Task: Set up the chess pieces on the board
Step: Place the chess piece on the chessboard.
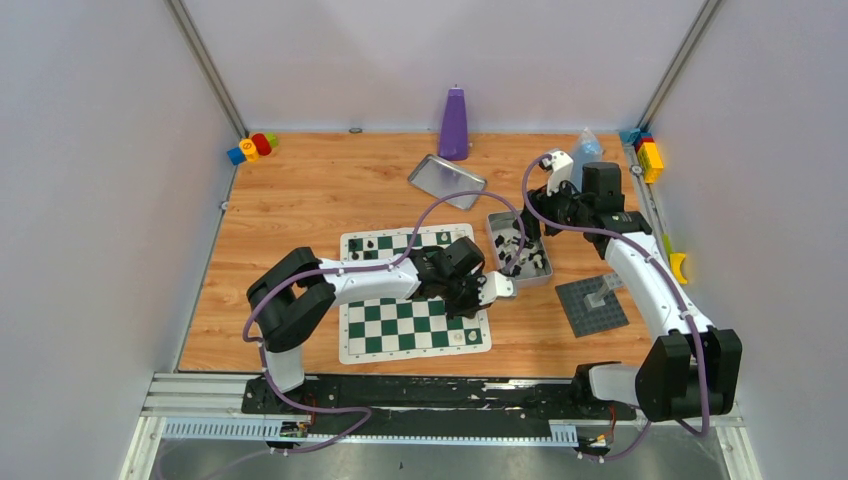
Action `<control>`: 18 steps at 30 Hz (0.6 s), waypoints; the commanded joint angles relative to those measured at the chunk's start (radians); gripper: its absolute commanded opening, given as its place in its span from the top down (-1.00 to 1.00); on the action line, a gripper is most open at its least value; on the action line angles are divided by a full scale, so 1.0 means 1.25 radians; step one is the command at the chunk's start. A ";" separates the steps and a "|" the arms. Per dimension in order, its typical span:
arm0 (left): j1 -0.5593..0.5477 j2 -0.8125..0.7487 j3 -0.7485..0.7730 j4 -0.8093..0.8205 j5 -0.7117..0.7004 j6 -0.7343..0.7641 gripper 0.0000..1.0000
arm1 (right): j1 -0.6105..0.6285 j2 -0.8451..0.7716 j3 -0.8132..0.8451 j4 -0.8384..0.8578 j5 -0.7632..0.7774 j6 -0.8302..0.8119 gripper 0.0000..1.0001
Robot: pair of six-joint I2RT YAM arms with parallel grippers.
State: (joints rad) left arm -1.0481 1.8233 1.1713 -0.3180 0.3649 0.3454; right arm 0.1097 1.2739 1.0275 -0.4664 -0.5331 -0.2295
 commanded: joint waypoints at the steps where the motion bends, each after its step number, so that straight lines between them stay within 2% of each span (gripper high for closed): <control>1: -0.009 -0.029 -0.003 0.003 0.018 0.015 0.87 | -0.002 0.005 -0.007 0.028 -0.011 -0.010 -0.24; 8: -0.009 -0.012 -0.003 0.008 0.011 0.017 0.72 | -0.002 0.013 -0.006 0.028 -0.003 -0.009 -0.24; 18: -0.008 -0.049 -0.004 0.013 -0.018 0.016 0.11 | 0.000 0.041 0.004 0.028 0.045 0.006 -0.20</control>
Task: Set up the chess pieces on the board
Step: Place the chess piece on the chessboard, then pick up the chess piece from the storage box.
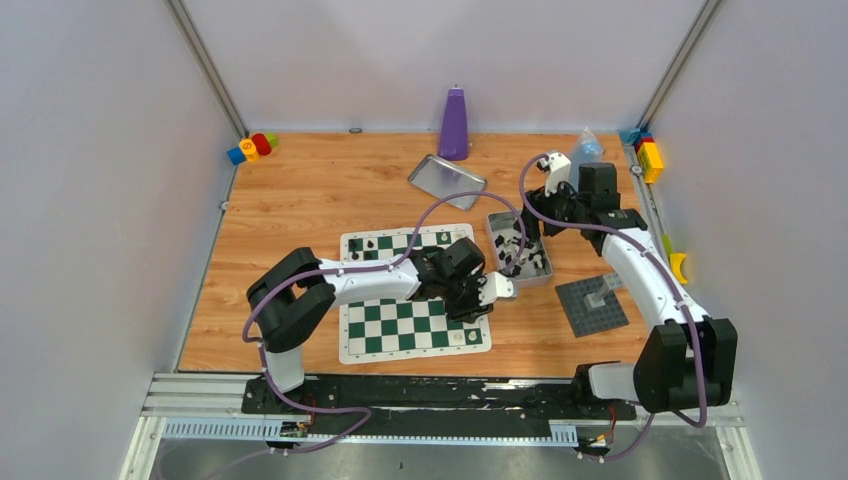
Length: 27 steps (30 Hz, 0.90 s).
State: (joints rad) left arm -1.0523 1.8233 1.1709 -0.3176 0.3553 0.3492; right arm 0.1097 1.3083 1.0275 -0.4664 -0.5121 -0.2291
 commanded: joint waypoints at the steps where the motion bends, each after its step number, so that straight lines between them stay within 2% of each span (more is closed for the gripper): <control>1: -0.006 -0.053 -0.002 0.011 -0.014 0.014 0.08 | 0.001 0.018 0.004 0.027 0.037 0.007 -0.18; 8: 0.002 -0.102 0.030 -0.022 -0.042 0.020 -0.06 | 0.040 0.095 0.023 0.010 0.134 -0.007 -0.05; 17: 0.039 -0.197 0.080 -0.149 -0.087 0.049 -0.09 | 0.073 0.224 0.063 -0.022 0.241 -0.026 0.16; 27: 0.063 -0.277 0.060 -0.190 -0.125 0.046 -0.11 | 0.082 0.280 0.065 -0.059 0.267 -0.033 0.25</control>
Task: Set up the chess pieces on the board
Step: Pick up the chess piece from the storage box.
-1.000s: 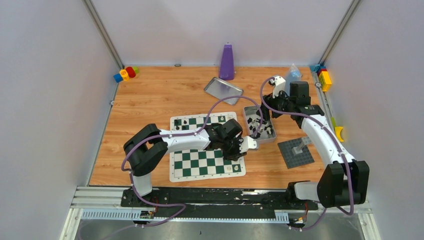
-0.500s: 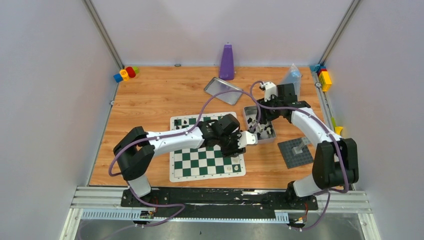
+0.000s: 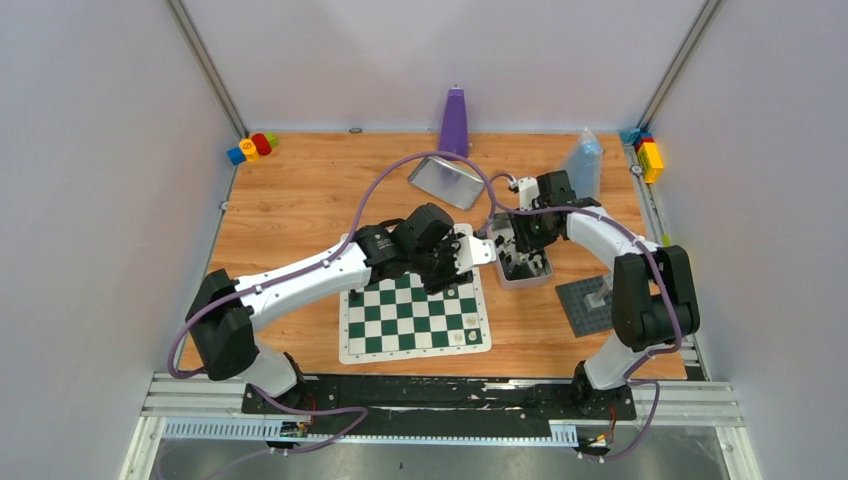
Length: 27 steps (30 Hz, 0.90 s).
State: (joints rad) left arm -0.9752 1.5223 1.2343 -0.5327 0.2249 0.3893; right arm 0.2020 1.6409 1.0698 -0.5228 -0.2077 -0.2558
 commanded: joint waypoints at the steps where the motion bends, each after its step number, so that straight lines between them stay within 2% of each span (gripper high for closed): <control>1: 0.002 -0.040 0.006 -0.015 -0.024 0.014 -0.11 | 0.009 0.020 0.031 -0.015 0.024 -0.013 0.25; 16: 0.003 -0.053 -0.009 0.006 -0.035 0.005 -0.12 | 0.023 0.084 0.036 -0.032 0.039 -0.015 0.31; 21: 0.003 -0.055 -0.014 0.012 -0.041 0.001 -0.11 | 0.024 0.098 0.046 -0.039 0.045 -0.017 0.47; 27: 0.030 -0.060 -0.013 0.020 -0.029 -0.015 -0.12 | 0.023 0.054 0.075 -0.046 0.033 -0.017 0.68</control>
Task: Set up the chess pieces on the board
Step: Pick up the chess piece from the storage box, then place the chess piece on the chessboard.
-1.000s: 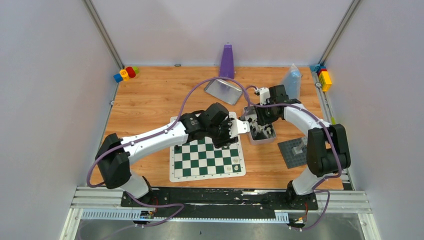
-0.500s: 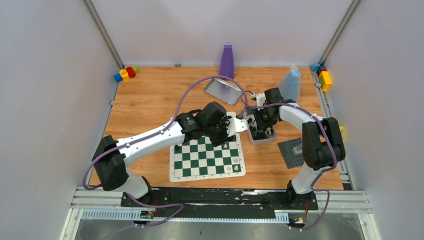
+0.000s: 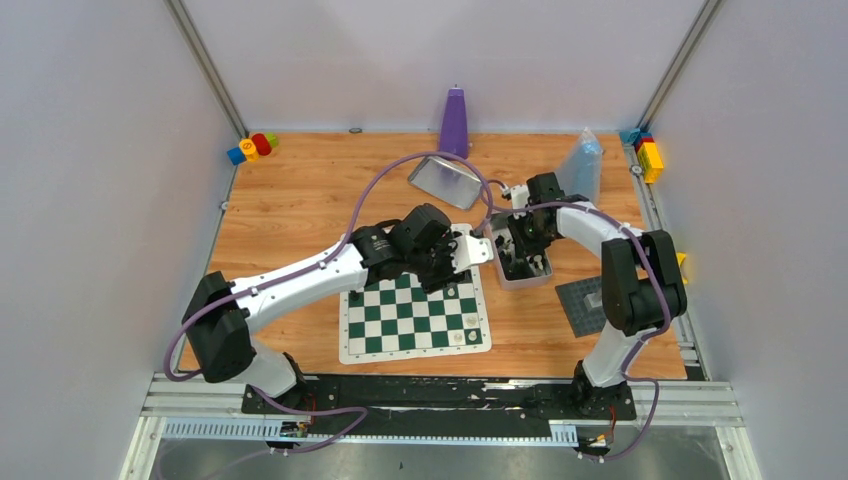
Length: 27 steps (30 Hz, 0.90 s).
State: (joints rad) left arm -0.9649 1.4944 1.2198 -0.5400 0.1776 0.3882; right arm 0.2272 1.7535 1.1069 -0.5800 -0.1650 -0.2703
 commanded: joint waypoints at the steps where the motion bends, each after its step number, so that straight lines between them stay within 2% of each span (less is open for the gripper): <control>1: 0.027 -0.039 -0.001 0.028 0.016 -0.020 -0.12 | 0.002 -0.046 0.049 -0.002 -0.007 -0.006 0.70; 7: 0.099 -0.041 0.008 0.045 0.077 -0.069 -0.11 | 0.002 -0.096 0.046 0.000 -0.051 -0.007 0.74; 10: 0.165 -0.034 0.018 0.063 0.129 -0.108 -0.12 | 0.000 -0.130 0.035 0.008 -0.073 -0.005 0.74; 14: 0.263 -0.002 0.060 0.074 0.251 -0.193 -0.13 | -0.001 -0.202 0.030 0.022 -0.146 -0.010 0.73; 18: 0.342 0.064 0.143 0.051 0.428 -0.306 -0.13 | 0.004 -0.269 0.024 0.058 -0.259 -0.010 0.72; 22: 0.376 0.139 0.202 0.015 0.559 -0.404 -0.13 | 0.055 -0.303 0.010 0.100 -0.306 -0.021 0.72; 27: 0.388 0.218 0.277 -0.052 0.664 -0.447 -0.13 | 0.157 -0.321 0.005 0.142 -0.296 -0.045 0.73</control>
State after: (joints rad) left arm -0.4824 1.7023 1.4853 -0.5201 0.8165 -0.0742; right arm 0.3420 1.3823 1.1255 -0.4877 -0.4828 -0.2909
